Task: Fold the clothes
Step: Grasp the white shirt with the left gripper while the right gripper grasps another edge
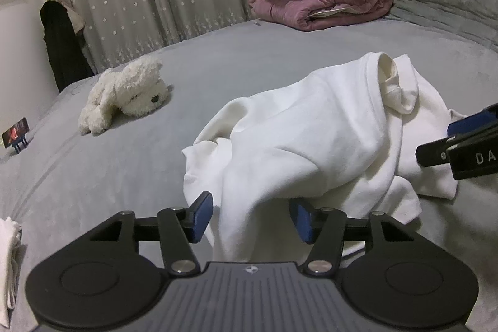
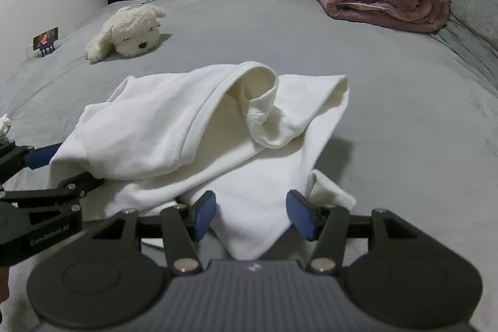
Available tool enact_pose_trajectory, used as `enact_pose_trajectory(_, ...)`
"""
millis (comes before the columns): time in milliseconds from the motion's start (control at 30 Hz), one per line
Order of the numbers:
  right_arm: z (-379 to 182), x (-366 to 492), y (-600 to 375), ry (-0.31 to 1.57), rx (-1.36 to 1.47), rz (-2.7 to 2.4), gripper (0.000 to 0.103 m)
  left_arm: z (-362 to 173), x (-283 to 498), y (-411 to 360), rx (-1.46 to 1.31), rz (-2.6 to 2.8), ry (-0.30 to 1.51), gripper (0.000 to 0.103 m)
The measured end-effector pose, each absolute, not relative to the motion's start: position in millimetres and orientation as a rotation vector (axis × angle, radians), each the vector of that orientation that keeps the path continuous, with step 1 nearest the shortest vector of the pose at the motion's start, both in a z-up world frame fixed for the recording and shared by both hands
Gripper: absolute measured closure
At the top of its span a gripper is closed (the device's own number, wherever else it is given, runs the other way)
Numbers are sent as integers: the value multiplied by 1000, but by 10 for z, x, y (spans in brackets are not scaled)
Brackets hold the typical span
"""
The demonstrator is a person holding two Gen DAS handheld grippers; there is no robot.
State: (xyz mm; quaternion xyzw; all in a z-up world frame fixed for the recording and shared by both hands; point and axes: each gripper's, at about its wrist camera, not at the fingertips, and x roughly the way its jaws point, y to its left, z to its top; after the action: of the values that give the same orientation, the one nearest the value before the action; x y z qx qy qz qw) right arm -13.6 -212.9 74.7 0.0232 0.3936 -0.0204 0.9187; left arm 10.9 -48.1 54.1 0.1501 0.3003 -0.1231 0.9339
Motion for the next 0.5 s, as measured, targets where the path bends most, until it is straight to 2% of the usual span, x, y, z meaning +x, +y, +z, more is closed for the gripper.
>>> enact_pose_trajectory(100, 744, -125, -2147, 810, 38, -67, 40, 540, 124, -481, 311, -262, 616, 49)
enact_pose_trajectory(133, 741, -118, -2153, 809, 32, -79, 32, 539, 126, -481, 311, -264, 617, 50)
enact_pose_trajectory(200, 729, -100, -2191, 809, 25, -101, 29, 538, 127, -471, 306, -280, 619, 62)
enact_pose_trajectory(267, 708, -79, -2258, 817, 47, -116, 29, 545, 131, -454, 300, -282, 625, 87)
enact_pose_trajectory(367, 674, -55, -2332, 834, 93, -119, 30, 573, 135, -394, 278, -289, 630, 92)
enact_pose_trajectory(500, 656, -40, -2350, 837, 95, -107, 31, 687, 94, -287, 243, -298, 597, 94)
